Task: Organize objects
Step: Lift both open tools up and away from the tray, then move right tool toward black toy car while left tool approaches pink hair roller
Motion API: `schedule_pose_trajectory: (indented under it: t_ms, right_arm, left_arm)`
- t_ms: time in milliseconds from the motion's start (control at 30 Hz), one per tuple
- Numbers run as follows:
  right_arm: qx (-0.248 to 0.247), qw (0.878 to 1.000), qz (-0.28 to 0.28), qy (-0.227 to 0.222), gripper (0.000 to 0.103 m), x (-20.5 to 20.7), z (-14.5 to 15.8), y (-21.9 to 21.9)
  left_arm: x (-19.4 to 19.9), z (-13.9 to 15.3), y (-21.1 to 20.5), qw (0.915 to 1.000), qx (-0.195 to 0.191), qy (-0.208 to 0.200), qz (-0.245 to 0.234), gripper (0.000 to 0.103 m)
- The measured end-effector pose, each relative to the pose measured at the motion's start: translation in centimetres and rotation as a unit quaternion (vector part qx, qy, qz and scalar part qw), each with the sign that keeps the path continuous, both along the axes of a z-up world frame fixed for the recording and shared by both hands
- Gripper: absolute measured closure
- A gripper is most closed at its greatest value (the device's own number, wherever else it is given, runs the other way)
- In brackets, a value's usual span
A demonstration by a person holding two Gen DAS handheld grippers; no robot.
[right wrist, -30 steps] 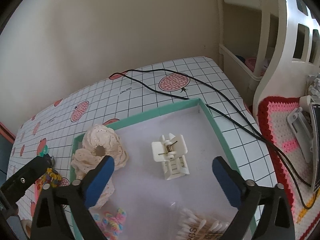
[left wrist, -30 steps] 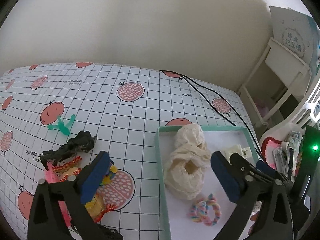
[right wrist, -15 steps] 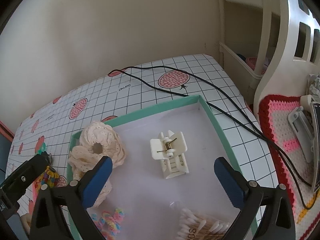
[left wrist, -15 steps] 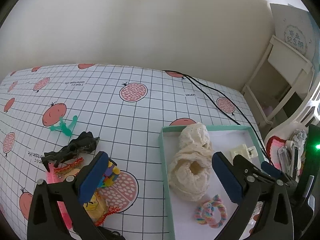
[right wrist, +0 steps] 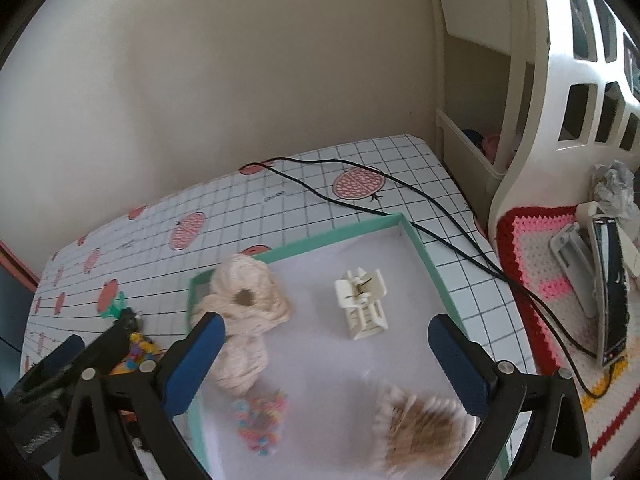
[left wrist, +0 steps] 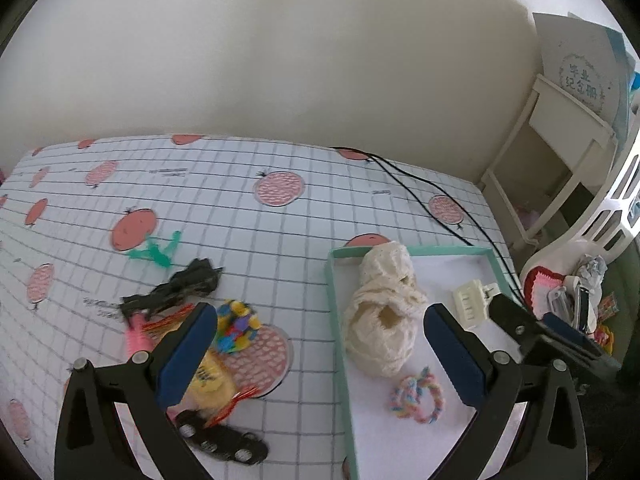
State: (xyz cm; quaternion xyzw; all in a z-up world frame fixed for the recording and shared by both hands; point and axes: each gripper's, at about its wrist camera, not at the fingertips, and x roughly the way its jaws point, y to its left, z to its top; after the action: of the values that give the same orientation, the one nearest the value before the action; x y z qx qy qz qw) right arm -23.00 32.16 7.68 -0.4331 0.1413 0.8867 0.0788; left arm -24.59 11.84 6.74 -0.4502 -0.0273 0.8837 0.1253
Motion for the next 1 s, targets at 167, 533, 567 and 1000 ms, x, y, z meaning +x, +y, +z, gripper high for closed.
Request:
schedule_pose_trajectory:
  t_ms: [167, 533, 567, 1000]
  right_arm:
    - [0.002, 1.0, 0.004, -0.001, 0.0, 1.4, 1.7, -1.8]
    - [-0.013, 1.0, 0.022, -0.001, 0.0, 4.1, 3.4, -5.7]
    - [-0.014, 1.0, 0.026, -0.001, 0.0, 4.2, 3.5, -6.0]
    - [-0.017, 0.997, 0.082, -0.001, 0.0, 5.4, 3.0, -11.4]
  left_arm:
    - [1.0, 1.0, -2.0, 0.9998, -0.005, -0.004, 0.018, 0.0]
    - [3.2, 3.6, -7.4, 0.9987, -0.002, 0.009, 0.05, 0.0]
    - [3.5, 3.9, -8.0, 0.9985, 0.0, 0.015, 0.053, 0.0]
    - [5.0, 3.0, -14.2, 0.9937, 0.039, -0.021, 0.103, 0.0]
